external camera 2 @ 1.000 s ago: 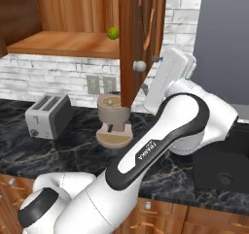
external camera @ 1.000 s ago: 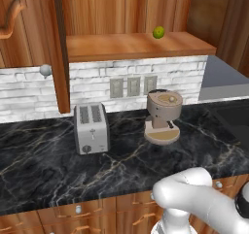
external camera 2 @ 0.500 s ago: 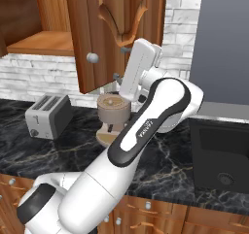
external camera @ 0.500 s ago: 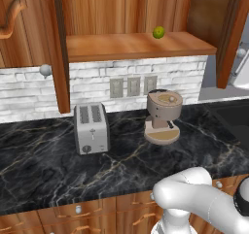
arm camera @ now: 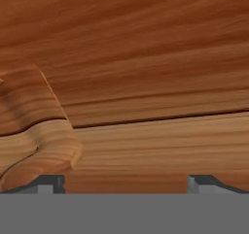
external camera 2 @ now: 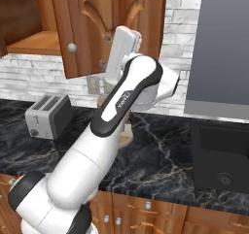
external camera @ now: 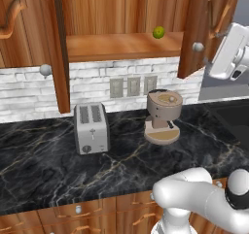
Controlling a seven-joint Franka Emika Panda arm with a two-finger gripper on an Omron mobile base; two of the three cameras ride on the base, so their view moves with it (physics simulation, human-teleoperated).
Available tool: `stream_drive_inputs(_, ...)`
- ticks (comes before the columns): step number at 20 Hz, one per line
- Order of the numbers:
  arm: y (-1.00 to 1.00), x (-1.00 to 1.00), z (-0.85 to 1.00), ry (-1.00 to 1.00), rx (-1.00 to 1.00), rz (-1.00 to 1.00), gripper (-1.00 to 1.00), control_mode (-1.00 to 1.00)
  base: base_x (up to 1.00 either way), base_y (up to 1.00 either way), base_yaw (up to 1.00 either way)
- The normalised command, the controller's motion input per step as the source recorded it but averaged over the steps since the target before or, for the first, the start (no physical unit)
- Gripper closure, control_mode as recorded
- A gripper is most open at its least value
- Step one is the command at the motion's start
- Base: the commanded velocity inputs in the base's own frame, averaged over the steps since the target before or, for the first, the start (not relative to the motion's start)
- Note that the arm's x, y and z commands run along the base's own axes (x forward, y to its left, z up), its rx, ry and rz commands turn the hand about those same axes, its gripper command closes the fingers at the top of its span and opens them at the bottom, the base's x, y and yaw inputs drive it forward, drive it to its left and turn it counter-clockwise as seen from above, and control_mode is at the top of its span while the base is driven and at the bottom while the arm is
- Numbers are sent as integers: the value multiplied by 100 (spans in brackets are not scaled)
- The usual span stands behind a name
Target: Pick the pear from the counter and place it in the cabinet. Then close the cabinet.
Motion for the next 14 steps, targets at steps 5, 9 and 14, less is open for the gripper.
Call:
stream_drive_inputs(5, 60, 74, 5, 12, 0, -18, -100, -100, 0, 0, 0)
stream_drive_inputs(9, 70, 87, -9, 9, 0, -28, -100, -100, 0, 0, 0)
stream_drive_inputs(14, 57, 99, -16, 14, -1, -33, -100, -100, 0, 0, 0)
